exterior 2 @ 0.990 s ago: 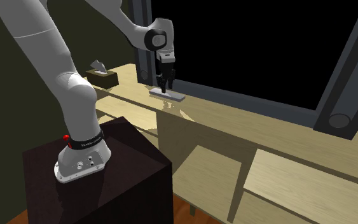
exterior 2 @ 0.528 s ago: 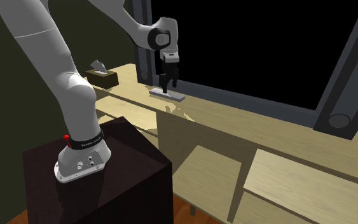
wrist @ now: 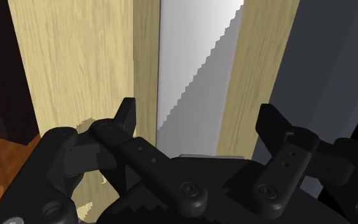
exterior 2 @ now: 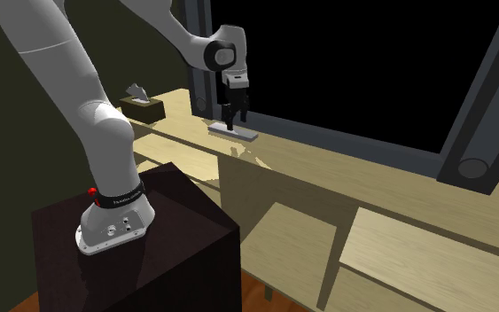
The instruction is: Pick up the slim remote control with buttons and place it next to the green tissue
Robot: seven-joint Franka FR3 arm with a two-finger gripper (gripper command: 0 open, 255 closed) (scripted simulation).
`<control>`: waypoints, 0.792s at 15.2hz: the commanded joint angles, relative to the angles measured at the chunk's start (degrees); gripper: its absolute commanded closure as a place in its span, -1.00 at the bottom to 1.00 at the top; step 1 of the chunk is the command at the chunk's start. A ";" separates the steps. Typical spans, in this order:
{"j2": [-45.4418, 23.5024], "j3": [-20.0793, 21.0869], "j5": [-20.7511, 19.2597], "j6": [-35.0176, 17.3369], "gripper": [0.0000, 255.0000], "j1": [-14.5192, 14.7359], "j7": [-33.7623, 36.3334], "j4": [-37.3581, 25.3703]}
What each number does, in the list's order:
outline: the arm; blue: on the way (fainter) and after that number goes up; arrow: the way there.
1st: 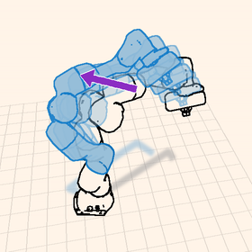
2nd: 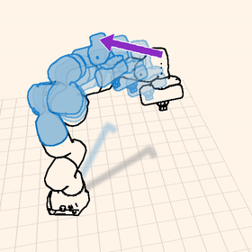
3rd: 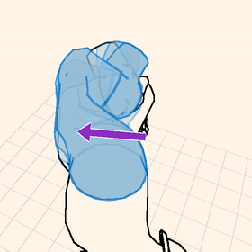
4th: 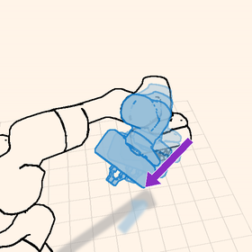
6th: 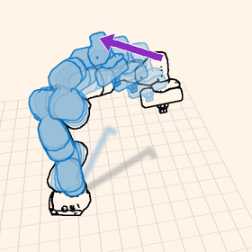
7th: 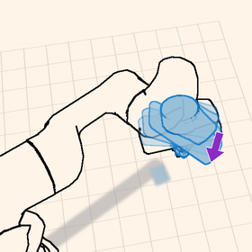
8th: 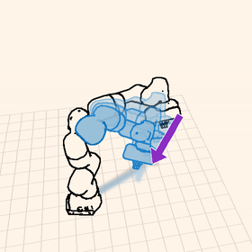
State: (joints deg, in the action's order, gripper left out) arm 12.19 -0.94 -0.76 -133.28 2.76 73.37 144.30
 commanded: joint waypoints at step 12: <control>-4.44 0.15 0.04 -2.77 1.00 -0.38 0.33 0.08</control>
